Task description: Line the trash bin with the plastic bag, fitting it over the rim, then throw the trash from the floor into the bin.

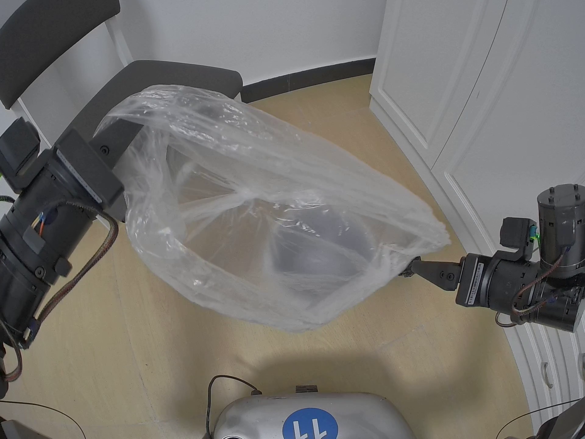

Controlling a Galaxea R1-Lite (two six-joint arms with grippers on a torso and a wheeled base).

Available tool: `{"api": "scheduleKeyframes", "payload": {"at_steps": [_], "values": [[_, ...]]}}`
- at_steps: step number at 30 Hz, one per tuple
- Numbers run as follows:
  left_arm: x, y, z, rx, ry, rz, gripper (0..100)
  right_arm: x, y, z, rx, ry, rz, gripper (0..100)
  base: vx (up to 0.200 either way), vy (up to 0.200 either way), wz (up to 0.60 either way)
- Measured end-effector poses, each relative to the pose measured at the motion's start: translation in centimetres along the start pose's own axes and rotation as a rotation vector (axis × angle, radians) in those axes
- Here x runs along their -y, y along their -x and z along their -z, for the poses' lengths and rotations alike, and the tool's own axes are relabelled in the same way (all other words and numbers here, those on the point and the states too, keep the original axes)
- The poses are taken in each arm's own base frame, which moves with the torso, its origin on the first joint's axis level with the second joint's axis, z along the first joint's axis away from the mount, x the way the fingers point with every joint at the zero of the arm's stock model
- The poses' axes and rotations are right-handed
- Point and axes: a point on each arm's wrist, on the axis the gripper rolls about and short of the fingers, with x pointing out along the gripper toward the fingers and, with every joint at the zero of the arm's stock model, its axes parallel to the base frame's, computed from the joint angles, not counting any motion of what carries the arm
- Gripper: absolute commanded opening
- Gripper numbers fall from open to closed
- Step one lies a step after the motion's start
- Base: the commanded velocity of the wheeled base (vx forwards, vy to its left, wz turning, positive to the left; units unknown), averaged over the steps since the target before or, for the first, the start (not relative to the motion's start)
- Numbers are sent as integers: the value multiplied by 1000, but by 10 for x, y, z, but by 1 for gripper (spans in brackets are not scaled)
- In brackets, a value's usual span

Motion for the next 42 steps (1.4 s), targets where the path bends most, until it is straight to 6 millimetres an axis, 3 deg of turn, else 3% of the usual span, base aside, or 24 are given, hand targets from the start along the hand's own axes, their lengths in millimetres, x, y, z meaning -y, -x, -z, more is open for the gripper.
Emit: {"api": "scheduleKeyframes", "payload": {"at_steps": [13, 23, 30, 42], "values": [[16, 6, 12, -57, 33, 75, 0, -19, -22, 16, -45, 17, -46, 100, 0, 0, 0], [16, 3, 15, -63, 30, 60, 0, -60, -20, 67, -200, 101, -176, 100, 0, 0, 0], [16, 3, 15, -59, 29, 57, 0, -66, -28, 103, -316, 171, -170, 100, 0, 0, 0], [16, 2, 15, -59, 31, 56, 0, -70, -45, 141, -414, 230, -151, 100, 0, 0, 0]]}}
